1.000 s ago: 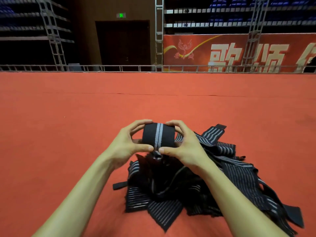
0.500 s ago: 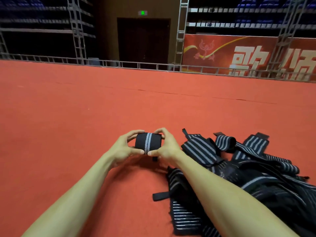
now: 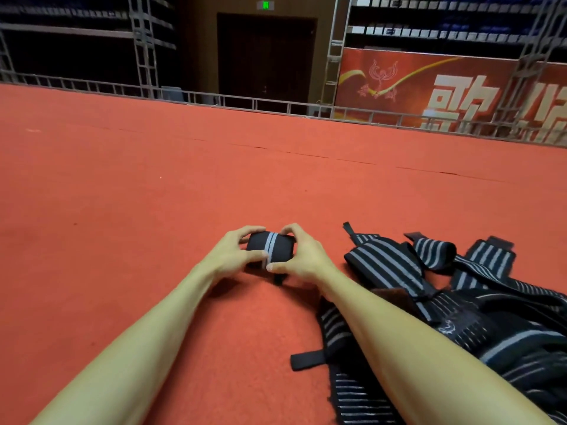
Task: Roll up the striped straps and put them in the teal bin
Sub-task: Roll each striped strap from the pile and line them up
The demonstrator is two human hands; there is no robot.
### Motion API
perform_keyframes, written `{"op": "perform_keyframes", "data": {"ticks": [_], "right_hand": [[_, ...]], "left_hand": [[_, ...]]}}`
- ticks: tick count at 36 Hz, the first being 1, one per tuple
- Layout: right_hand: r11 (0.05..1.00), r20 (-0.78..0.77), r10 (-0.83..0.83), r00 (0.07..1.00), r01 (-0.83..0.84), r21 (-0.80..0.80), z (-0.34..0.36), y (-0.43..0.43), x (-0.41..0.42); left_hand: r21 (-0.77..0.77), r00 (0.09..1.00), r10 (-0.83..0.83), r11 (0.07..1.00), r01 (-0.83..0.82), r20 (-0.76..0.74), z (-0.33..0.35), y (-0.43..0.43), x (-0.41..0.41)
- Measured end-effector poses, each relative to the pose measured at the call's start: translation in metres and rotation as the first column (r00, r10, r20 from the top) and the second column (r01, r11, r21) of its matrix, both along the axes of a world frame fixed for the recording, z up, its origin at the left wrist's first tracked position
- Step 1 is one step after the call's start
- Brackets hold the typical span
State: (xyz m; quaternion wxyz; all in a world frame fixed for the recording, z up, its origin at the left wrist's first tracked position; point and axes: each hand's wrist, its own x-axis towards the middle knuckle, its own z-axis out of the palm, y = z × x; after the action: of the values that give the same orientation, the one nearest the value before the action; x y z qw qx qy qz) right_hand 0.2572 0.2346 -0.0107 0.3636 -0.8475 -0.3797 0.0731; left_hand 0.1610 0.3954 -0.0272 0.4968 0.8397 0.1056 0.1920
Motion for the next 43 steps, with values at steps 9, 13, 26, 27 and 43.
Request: {"op": "perform_keyframes", "data": {"ticks": [9, 13, 26, 27, 43], "right_hand": [[0.998, -0.061, -0.001, 0.998, 0.005, 0.060, -0.006, 0.005, 0.000], [1.000, 0.002, 0.013, 1.000, -0.013, -0.015, 0.010, -0.006, -0.009], [0.954, 0.323, 0.111, 0.940, -0.010, -0.299, 0.101, -0.166, -0.050], [0.944, 0.336, 0.107, 0.936, 0.010, -0.329, 0.100, -0.183, -0.050], [0.949, 0.331, 0.004, 0.944, 0.101, -0.299, 0.062, -0.271, -0.055]], "left_hand": [[0.074, 0.995, -0.026, 0.997, 0.033, -0.096, 0.001, -0.001, 0.001], [0.240, 0.988, 0.036, 0.971, 0.001, -0.151, 0.011, -0.007, -0.003], [0.436, 0.988, -0.094, 0.889, 0.137, -0.120, 0.071, -0.133, -0.057], [0.414, 0.982, -0.137, 0.893, 0.179, -0.129, 0.072, -0.149, -0.061], [0.649, 0.976, -0.193, 0.730, 0.214, -0.104, 0.067, -0.237, -0.061]]}}
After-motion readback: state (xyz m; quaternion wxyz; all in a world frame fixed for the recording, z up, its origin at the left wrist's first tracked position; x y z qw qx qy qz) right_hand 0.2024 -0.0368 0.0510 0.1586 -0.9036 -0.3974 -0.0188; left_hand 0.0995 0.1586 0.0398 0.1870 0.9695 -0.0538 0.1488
